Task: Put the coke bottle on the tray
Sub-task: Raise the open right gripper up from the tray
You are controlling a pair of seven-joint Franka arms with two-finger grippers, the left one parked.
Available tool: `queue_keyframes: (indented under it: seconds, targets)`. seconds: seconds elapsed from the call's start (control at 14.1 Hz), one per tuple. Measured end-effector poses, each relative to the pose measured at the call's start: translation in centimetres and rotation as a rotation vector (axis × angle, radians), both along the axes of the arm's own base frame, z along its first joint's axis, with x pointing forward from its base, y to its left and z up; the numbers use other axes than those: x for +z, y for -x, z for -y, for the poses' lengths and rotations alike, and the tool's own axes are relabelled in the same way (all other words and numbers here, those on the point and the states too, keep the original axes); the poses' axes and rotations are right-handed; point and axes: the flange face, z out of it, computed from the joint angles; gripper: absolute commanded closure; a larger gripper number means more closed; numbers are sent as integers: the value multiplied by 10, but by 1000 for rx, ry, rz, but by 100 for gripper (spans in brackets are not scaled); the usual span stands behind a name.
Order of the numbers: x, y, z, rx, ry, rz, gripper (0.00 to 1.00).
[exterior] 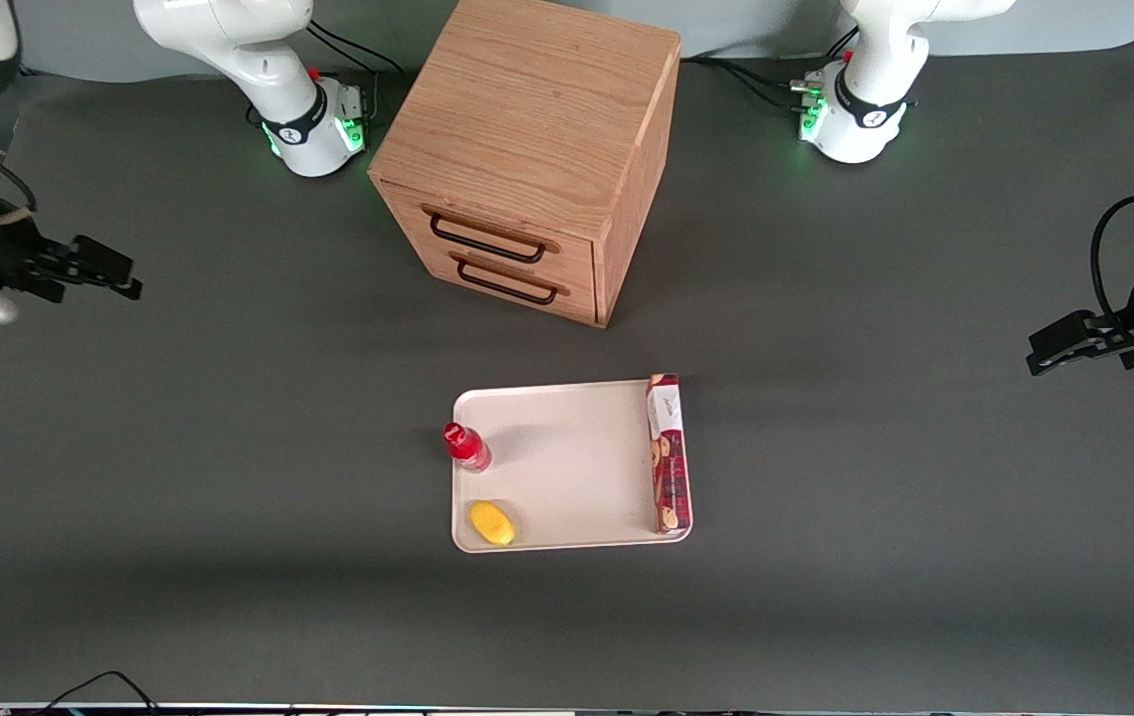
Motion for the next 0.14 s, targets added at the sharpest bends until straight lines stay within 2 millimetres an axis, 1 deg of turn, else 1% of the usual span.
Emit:
queue_keyframes:
  seconds: [0.14]
  targets:
    - [10, 6, 24, -32, -4, 21, 0]
